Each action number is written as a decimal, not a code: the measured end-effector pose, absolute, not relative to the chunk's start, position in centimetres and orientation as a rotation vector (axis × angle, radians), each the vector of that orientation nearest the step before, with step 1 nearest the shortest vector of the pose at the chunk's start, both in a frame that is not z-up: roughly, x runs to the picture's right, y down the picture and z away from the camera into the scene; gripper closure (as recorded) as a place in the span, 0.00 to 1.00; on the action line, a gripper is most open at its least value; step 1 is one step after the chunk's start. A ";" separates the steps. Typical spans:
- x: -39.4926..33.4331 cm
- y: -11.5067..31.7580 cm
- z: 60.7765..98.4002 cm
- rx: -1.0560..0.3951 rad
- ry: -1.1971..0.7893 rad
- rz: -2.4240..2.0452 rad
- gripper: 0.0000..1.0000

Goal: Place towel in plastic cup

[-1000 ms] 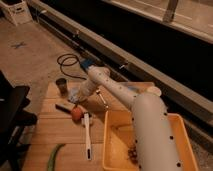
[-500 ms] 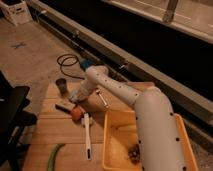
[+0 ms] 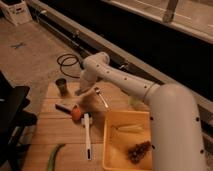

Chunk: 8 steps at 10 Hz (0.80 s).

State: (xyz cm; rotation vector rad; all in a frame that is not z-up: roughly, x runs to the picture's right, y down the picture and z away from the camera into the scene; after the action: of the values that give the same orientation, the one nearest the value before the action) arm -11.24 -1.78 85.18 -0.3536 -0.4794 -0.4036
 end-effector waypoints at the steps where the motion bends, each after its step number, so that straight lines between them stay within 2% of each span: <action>1: -9.0 -2.9 83.8 -0.337 -0.427 -0.395 1.00; 4: -1.4 -5.2 80.7 -0.306 -0.295 -0.334 1.00; 8: 6.8 -6.2 78.5 -0.281 -0.168 -0.233 1.00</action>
State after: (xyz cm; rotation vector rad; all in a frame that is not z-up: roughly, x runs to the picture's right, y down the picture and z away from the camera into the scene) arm 6.78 -6.21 78.55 -0.2810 -0.1680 -0.2329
